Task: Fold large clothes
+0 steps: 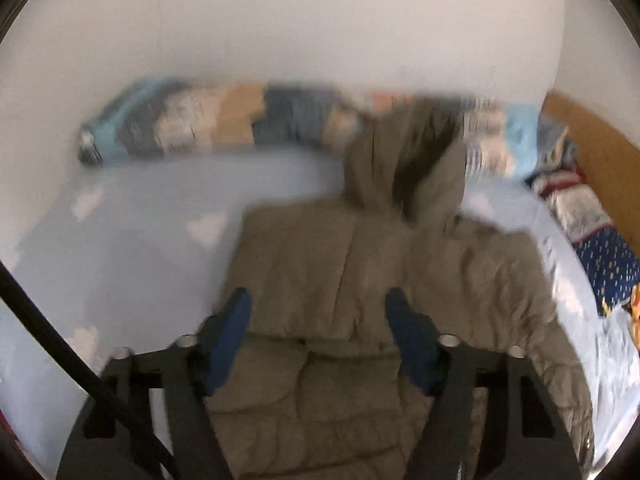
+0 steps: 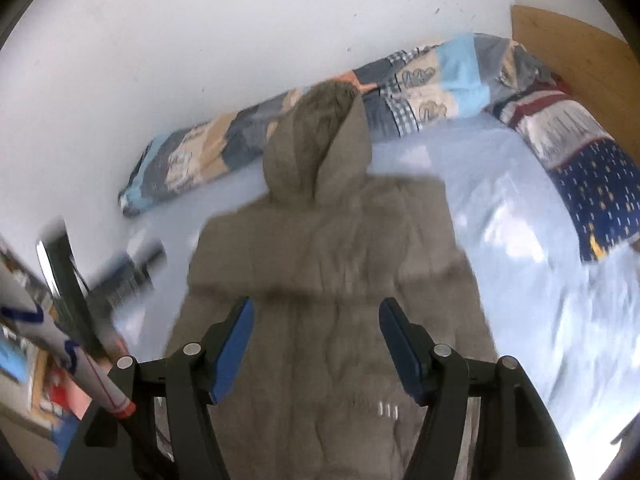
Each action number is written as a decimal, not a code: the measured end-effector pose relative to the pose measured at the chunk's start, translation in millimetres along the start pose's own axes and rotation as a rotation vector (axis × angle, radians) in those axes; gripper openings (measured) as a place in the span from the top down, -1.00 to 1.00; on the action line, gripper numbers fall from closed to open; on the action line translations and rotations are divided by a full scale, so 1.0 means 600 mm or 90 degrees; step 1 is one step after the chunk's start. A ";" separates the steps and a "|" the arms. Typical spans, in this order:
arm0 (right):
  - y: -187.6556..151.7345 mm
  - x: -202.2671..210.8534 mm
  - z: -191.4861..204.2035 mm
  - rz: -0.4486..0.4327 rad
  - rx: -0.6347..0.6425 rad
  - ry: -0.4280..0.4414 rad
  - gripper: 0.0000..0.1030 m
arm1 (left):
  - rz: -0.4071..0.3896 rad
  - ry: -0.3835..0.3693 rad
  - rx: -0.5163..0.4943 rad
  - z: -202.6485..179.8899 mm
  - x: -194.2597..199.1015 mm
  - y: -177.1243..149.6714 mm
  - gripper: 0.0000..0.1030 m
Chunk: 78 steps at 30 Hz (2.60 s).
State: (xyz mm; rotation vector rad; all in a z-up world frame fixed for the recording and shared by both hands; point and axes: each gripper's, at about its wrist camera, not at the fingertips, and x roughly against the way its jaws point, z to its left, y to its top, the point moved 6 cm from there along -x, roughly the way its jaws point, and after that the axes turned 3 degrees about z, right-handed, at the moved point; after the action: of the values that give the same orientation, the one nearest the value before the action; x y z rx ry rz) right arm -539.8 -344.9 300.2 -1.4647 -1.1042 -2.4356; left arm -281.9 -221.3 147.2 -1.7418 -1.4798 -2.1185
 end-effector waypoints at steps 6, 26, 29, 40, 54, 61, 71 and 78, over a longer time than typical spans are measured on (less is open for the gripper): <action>0.220 -0.159 -0.016 0.007 -0.023 -0.044 -0.39 | 0.017 0.002 0.009 0.016 -0.051 0.006 -0.14; 0.483 -0.622 -0.139 0.022 -0.083 -0.148 0.79 | 0.058 -0.023 0.007 0.030 -0.118 -0.003 -0.16; 0.472 -0.605 -0.141 0.001 -0.063 -0.164 0.82 | 0.056 -0.018 0.004 0.028 -0.117 -0.003 -0.16; 0.359 -0.360 -0.084 -0.087 0.016 -0.073 0.84 | 0.016 -0.036 0.022 0.028 -0.058 0.015 -0.17; -0.053 -0.310 -0.120 -0.007 0.051 -0.128 0.84 | -0.004 -0.066 0.077 0.044 -0.036 0.036 -0.19; -0.058 -0.339 -0.118 0.001 0.074 -0.140 0.82 | 0.003 -0.092 0.032 -0.025 -0.080 0.025 -0.20; -0.055 -0.294 -0.119 0.045 0.118 -0.155 -0.35 | 0.121 0.003 -0.046 -0.072 -0.169 -0.037 -0.38; -0.034 -0.198 -0.069 0.010 0.169 -0.126 -0.35 | 0.121 -0.002 -0.051 -0.064 -0.165 -0.036 -0.39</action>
State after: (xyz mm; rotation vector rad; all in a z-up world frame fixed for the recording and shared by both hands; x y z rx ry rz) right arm -515.3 -388.1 182.9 -1.6411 -1.3850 -2.0686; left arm -285.2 -285.4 59.7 -1.8317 -1.1900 -2.1056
